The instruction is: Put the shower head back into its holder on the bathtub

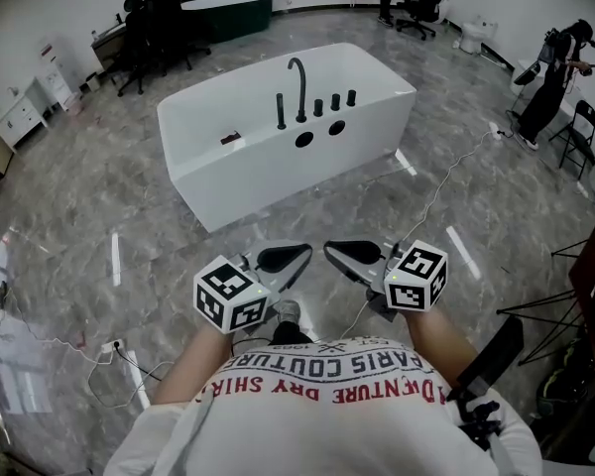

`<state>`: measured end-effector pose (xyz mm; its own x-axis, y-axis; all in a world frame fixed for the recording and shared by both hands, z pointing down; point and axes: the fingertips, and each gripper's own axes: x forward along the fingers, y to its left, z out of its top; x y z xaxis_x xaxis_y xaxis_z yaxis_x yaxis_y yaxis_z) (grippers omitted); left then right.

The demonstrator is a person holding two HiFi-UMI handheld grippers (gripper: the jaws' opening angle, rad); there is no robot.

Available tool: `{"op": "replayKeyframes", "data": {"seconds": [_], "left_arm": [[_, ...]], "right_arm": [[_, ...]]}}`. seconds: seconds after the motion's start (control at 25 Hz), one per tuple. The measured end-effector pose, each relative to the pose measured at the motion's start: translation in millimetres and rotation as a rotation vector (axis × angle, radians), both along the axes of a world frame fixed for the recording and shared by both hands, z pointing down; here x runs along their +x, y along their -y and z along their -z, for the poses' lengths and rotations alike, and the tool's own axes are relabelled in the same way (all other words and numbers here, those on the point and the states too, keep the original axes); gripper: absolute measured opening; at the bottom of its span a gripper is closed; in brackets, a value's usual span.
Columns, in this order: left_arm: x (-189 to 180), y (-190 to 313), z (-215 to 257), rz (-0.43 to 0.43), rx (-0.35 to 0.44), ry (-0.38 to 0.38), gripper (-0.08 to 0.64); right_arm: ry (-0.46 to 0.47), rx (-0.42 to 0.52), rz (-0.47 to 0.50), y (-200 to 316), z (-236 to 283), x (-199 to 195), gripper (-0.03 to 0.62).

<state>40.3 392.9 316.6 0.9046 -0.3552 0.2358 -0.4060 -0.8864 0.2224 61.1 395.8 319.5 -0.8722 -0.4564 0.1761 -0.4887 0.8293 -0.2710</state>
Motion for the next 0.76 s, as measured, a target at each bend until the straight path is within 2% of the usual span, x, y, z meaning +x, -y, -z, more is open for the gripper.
{"op": "replayKeyframes", "data": {"seconds": [0.76], "left_arm": [[-4.5,-6.6,0.1,0.009,0.010,0.020,0.002]], "right_arm": [[0.015,0.011,-0.006,-3.8,2.4,-2.9,0.003]]}}
